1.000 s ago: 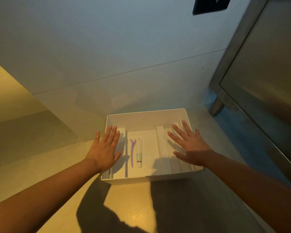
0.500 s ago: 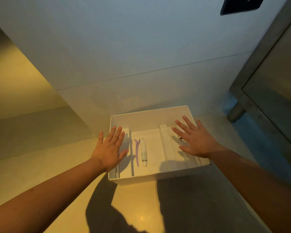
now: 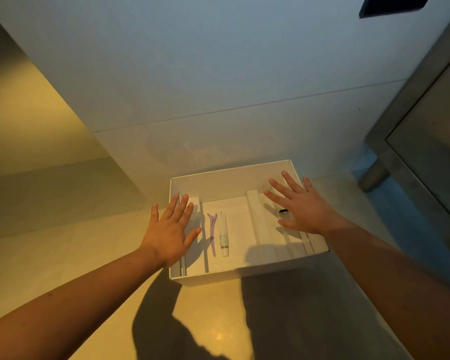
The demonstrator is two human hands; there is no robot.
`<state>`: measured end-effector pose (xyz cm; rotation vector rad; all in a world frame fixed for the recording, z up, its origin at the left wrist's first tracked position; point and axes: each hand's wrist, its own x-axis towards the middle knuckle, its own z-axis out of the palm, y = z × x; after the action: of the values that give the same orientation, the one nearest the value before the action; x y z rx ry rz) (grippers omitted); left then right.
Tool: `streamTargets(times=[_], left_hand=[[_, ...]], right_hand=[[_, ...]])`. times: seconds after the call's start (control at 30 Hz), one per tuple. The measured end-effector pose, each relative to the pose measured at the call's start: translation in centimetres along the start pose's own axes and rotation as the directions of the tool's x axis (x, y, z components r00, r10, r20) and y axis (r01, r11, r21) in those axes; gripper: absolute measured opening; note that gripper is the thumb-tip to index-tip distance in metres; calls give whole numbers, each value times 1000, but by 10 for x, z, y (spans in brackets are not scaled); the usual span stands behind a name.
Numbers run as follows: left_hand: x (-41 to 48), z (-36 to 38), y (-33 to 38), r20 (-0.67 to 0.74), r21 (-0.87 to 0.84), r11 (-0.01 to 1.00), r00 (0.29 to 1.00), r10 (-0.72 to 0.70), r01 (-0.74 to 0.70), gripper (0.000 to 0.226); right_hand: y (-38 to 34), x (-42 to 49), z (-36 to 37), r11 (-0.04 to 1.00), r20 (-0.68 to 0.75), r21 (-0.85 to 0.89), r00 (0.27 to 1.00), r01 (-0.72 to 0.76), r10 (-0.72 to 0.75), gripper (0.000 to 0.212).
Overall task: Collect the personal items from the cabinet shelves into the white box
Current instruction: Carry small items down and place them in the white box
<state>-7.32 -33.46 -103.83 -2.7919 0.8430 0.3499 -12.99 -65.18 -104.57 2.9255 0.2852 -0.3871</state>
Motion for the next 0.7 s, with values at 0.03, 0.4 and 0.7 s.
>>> streamTargets(times=[0.03, 0.4, 0.7], left_hand=[[0, -1, 0, -3, -2, 1000, 1000, -1, 1, 93], [-4, 4, -9, 2, 34, 996, 996, -86, 86, 71], [0, 5, -7, -18, 60, 995, 997, -76, 76, 71]], right_hand=[[0, 2, -1, 1000, 3, 6, 1000, -4, 4, 75], [1, 22, -6, 999, -35, 30, 999, 20, -19, 76], [2, 27, -7, 1000, -59, 0, 998, 10, -10, 76]])
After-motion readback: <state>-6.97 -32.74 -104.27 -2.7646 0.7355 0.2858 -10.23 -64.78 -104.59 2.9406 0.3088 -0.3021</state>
